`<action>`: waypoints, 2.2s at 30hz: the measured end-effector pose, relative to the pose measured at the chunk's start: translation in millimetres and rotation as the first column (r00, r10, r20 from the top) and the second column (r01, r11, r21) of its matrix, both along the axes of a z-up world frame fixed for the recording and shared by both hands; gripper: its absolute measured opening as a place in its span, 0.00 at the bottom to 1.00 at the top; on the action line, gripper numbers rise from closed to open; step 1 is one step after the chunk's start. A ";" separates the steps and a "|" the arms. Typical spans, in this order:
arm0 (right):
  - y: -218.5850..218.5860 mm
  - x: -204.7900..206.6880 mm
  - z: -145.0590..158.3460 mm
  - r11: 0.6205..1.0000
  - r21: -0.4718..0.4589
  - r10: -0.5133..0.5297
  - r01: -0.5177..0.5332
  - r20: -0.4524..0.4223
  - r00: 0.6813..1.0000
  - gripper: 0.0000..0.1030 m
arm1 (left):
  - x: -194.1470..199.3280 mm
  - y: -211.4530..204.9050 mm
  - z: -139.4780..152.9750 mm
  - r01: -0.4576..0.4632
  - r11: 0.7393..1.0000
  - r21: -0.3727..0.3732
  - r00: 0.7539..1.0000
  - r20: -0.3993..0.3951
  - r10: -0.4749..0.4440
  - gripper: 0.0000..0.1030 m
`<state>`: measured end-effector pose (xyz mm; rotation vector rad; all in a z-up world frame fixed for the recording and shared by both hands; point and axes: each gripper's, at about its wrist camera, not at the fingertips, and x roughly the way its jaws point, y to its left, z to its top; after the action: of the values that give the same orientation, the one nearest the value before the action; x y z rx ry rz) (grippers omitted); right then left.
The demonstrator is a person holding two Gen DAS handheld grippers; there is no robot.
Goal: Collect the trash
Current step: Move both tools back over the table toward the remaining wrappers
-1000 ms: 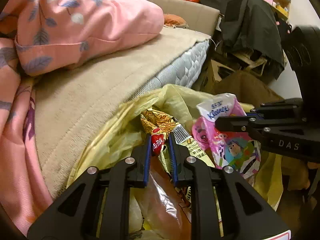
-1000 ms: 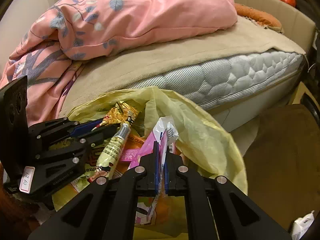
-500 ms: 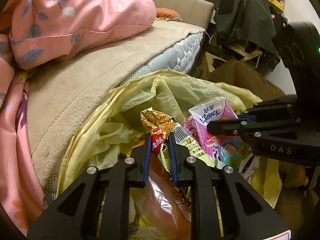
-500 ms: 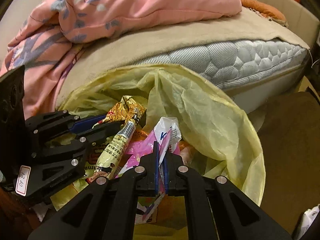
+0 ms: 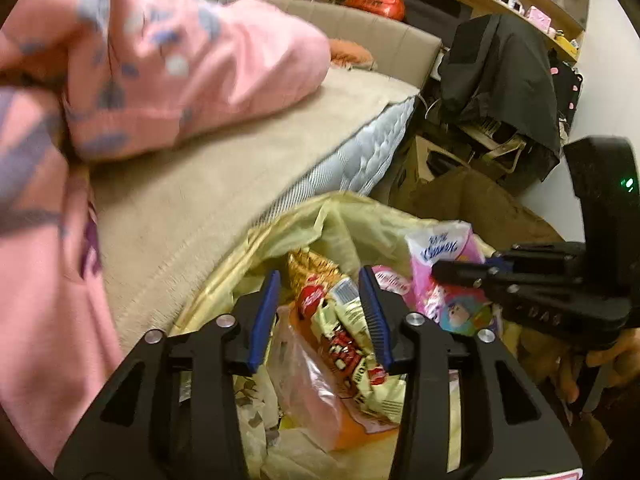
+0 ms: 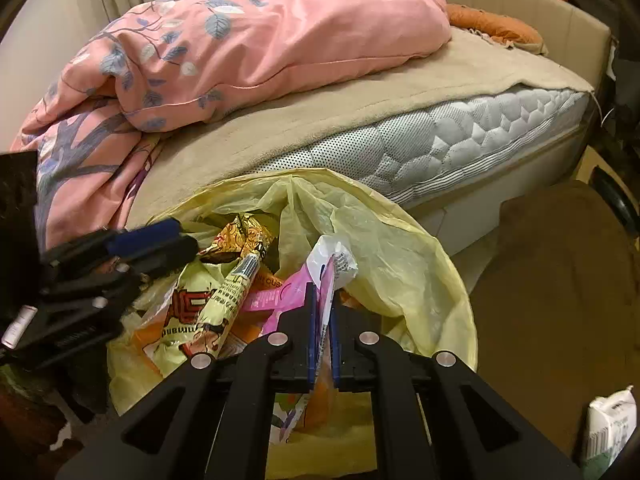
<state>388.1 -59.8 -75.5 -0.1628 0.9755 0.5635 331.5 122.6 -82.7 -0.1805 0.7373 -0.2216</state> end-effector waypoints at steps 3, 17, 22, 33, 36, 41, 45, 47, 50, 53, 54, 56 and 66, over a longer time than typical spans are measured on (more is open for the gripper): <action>-1.5 -6.1 5.3 1.000 0.008 0.002 -0.002 0.014 1.000 0.28 | -9.6 1.0 19.1 -0.016 1.000 0.008 0.999 0.050 0.015 0.43; -56.0 -67.4 53.5 0.995 0.027 -0.095 0.092 0.180 0.979 0.56 | -65.5 -16.1 60.8 -0.042 0.999 0.034 0.992 0.117 0.038 0.50; -101.2 -106.9 69.4 0.989 0.050 -0.148 0.140 0.236 0.960 0.63 | -80.9 -46.9 65.5 0.018 0.999 0.037 0.992 0.126 -0.023 0.51; -203.5 -183.4 81.0 0.945 -0.001 -0.312 0.328 0.302 0.901 0.63 | -98.8 -122.1 41.1 0.208 0.975 -0.084 0.977 0.066 -0.203 0.57; -225.4 -197.1 73.6 0.927 0.003 -0.360 0.376 0.296 0.885 0.63 | -101.7 -146.5 26.3 0.251 0.961 -0.112 0.968 -0.002 -0.253 0.65; -253.7 -219.9 55.8 0.888 0.001 -0.440 0.460 0.294 0.849 0.63 | -106.2 -187.6 4.3 0.342 0.935 -0.091 0.929 -0.120 -0.351 0.68; -263.3 -232.5 39.4 0.853 0.012 -0.507 0.522 0.263 0.821 0.63 | -106.2 -205.6 -1.6 0.329 0.944 -0.023 0.934 -0.139 -0.328 0.68; -265.0 -237.4 27.8 0.843 0.049 -0.534 0.536 0.199 0.822 0.63 | -106.3 -215.6 -3.0 0.329 0.944 0.029 0.936 -0.140 -0.322 0.68; -258.6 -242.2 15.1 0.847 0.102 -0.531 0.522 0.131 0.837 0.63 | -110.6 -223.3 -0.8 0.337 0.936 0.100 0.938 -0.119 -0.325 0.68; -245.4 -247.0 6.5 0.854 0.132 -0.516 0.503 0.097 0.851 0.63 | -112.7 -217.0 4.4 0.319 0.941 0.114 0.946 -0.099 -0.309 0.68; -239.0 -247.4 3.0 0.861 0.132 -0.504 0.491 0.086 0.860 0.63 | -111.2 -212.4 5.7 0.309 0.945 0.108 0.949 -0.100 -0.299 0.68; -226.6 -246.6 -3.7 0.875 0.117 -0.480 0.470 0.074 0.874 0.63 | -106.1 -199.7 6.0 0.273 0.958 0.086 0.958 -0.112 -0.263 0.68; -208.6 -249.1 -18.6 0.902 -0.053 -0.417 0.428 0.143 0.898 0.63 | -100.9 -188.8 0.3 0.268 0.963 -0.017 0.947 -0.179 -0.267 0.67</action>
<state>139.1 -268.4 -94.1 -0.0557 0.8745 0.1089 230.6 -66.2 -82.3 -0.0924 0.9430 -0.4658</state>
